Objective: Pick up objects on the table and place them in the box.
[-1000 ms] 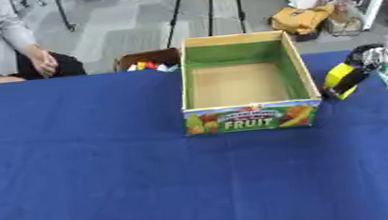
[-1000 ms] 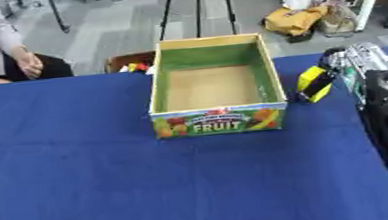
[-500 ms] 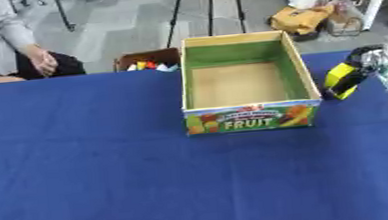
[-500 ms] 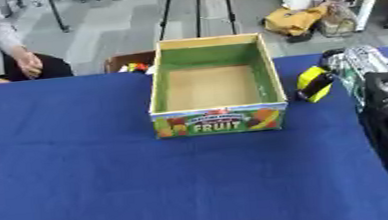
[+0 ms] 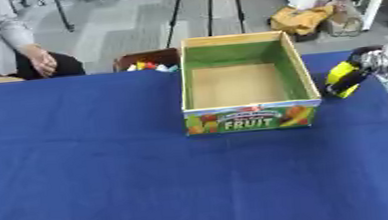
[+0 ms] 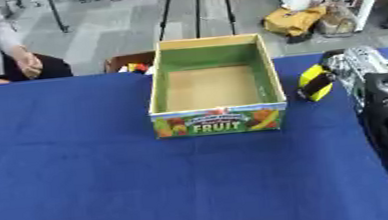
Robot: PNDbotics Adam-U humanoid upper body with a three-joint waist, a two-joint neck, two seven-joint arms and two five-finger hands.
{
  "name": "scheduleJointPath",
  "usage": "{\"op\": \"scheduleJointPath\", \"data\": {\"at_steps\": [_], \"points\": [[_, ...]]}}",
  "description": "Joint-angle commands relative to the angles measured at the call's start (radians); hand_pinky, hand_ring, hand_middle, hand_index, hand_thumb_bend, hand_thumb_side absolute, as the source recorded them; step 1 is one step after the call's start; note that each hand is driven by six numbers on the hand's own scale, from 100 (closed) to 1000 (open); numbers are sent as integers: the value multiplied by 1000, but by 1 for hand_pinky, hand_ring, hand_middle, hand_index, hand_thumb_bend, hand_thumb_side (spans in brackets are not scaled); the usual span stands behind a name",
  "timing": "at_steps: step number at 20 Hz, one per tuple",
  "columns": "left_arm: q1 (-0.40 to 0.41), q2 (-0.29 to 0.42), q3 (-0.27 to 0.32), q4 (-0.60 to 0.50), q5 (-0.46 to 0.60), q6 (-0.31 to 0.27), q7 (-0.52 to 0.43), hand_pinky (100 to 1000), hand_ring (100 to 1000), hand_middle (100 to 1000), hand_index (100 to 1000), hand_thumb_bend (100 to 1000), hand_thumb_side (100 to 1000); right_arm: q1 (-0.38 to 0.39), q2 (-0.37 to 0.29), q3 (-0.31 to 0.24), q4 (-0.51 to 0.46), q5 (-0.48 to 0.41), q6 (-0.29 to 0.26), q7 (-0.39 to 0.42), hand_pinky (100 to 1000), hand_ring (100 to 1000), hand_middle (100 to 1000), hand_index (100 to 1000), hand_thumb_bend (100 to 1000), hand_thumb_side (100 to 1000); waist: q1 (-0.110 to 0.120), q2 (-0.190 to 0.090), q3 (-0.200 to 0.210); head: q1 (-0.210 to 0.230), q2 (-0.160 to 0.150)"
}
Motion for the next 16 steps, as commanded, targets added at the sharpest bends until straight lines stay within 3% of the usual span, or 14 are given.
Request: {"op": "scheduleJointPath", "data": {"at_steps": [1,4,16], "points": [[-6,7,2,-18,0,1,-2,589,633,669,928,100,889,-17,-17,-2,-15,-12,0,-12,980,864,783,873,157,621,2,-26,-1,-3,-17],[-5,7,3,-18,0,2,-1,589,635,669,928,100,890,-15,-15,-2,-16,-22,-1,-21,971,855,765,865,101,627,2,-29,-1,0,-22],[-5,10,6,-18,2,10,1,589,636,672,929,100,890,-10,-13,0,-18,-35,-7,-77,930,808,665,802,100,575,-7,-43,-3,3,-20]]}}
